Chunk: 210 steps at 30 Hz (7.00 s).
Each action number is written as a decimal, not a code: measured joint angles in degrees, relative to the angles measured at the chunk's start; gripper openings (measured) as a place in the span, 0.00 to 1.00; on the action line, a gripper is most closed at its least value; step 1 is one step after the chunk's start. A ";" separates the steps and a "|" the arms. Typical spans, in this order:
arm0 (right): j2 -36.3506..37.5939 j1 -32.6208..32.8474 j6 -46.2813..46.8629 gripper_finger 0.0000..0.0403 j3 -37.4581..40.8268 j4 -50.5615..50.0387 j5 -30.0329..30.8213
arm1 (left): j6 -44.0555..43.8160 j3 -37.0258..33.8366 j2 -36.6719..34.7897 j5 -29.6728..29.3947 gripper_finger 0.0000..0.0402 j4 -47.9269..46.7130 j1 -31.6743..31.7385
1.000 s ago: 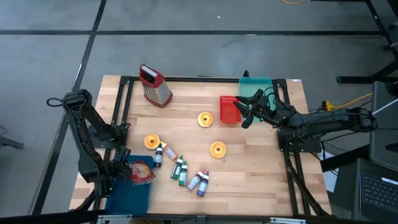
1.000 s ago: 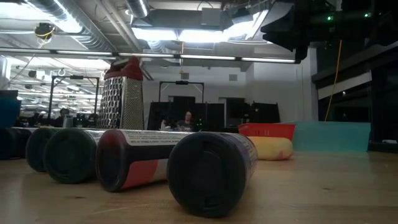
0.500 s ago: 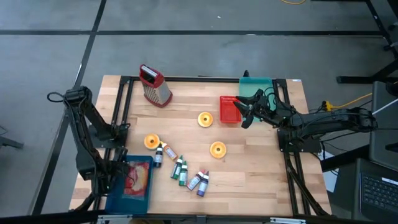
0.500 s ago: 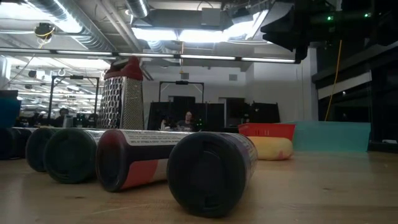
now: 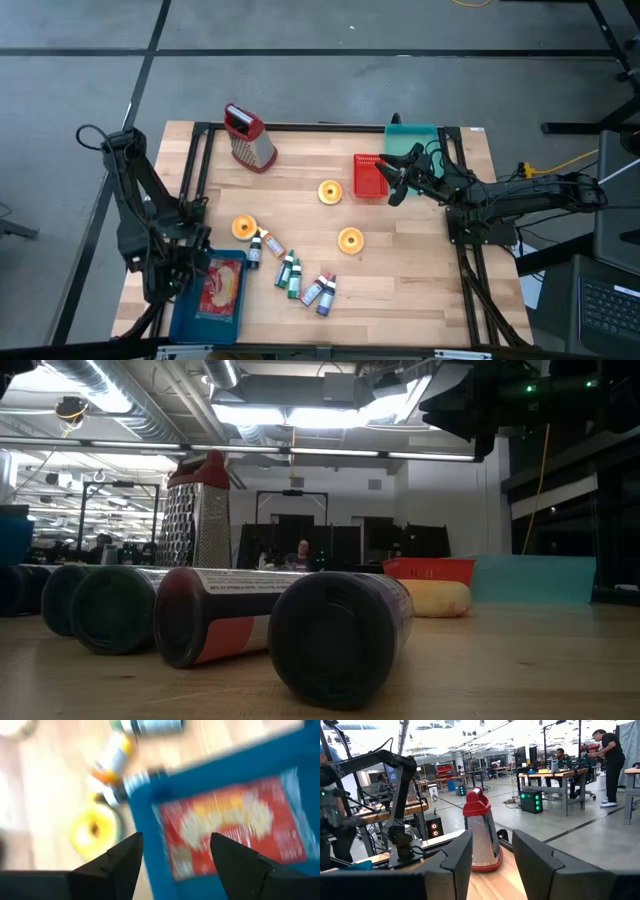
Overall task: Pick & Place Food Item
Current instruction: Put the orange and pink donut into the red bin
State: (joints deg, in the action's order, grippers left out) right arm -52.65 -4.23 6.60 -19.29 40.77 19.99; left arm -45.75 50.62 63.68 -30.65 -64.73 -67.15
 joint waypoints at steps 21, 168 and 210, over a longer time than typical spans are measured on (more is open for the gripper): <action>-0.02 0.00 0.28 0.35 0.00 2.96 -6.11 | 46.22 0.41 -3.11 1.79 0.57 25.02 40.31; -46.66 17.40 65.60 0.21 -34.36 -65.50 -8.92 | 45.00 -43.63 -50.73 25.40 0.57 69.19 70.14; -35.43 -4.65 43.77 0.02 -41.51 -82.42 11.70 | 45.02 -43.63 -50.66 25.86 0.57 68.83 70.14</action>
State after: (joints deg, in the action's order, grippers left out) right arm -88.07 -8.88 50.36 -60.80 -41.65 31.69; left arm -0.73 6.98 13.02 -4.80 4.10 2.98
